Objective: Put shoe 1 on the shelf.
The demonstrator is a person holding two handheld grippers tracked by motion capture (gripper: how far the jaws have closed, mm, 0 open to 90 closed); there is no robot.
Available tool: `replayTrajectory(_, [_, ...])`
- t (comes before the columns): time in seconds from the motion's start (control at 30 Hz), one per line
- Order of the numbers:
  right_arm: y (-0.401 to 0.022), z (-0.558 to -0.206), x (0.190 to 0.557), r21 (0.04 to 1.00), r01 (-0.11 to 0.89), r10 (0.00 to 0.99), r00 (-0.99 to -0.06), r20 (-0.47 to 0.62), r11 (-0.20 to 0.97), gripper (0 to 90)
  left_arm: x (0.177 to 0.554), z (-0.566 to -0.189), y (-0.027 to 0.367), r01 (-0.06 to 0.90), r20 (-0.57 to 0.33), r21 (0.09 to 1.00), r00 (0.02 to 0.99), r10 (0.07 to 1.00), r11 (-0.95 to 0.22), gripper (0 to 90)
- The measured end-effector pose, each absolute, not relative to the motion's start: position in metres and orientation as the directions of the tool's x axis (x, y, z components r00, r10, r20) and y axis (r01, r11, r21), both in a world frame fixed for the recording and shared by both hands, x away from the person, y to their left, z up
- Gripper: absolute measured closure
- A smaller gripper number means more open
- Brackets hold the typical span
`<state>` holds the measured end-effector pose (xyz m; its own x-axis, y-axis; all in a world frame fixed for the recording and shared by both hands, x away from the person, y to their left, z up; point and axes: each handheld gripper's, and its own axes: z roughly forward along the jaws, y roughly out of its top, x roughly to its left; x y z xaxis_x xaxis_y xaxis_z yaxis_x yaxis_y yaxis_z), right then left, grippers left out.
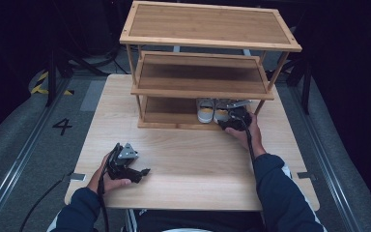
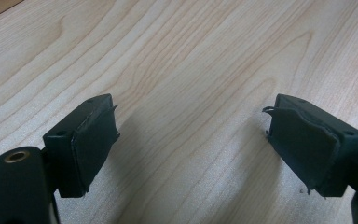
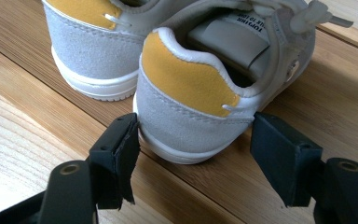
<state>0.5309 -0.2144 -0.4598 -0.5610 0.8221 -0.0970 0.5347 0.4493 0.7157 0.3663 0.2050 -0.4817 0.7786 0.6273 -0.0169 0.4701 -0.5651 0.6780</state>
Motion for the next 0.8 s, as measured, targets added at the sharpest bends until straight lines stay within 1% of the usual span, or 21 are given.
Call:
replayTrajectory(0.1, [-0.216, -0.460, 0.531, 0.717, 0.540, 0.824, -0.559, -0.085, 0.440, 33.4, 0.366, -0.482, 0.205, 0.470, -0.016, 0.678, 0.779, 0.627, -0.566, 15.2])
replayTrajectory(0.17, [-0.217, -0.458, 0.530, 0.717, 0.541, 0.825, -0.558, -0.084, 0.439, 35.4, 0.366, -0.482, 0.205, 0.470, -0.016, 0.678, 0.778, 0.628, -0.565, 15.2])
replayTrajectory(0.3, [-0.219, -0.453, 0.524, 0.707, 0.539, 0.809, -0.582, -0.080, 0.457, 32.8, 0.366, -0.482, 0.205, 0.469, -0.015, 0.681, 0.776, 0.630, -0.562, 15.2])
replayTrajectory(0.33, [-0.221, -0.451, 0.521, 0.691, 0.551, 0.809, -0.582, -0.084, 0.468, 32.6, 0.366, -0.482, 0.205, 0.469, -0.015, 0.681, 0.776, 0.630, -0.562, 15.2])
replayTrajectory(0.43, [-0.224, -0.447, 0.513, 0.687, 0.520, 0.787, -0.604, -0.124, 0.507, 32.8, 0.366, -0.482, 0.205, 0.468, -0.015, 0.681, 0.778, 0.628, -0.563, 15.2])
replayTrajectory(0.8, [-0.234, -0.433, 0.479, 0.622, 0.462, 0.688, -0.704, -0.175, 0.632, 31.2, 0.366, -0.482, 0.205, 0.468, -0.015, 0.681, 0.778, 0.628, -0.564, 15.2])
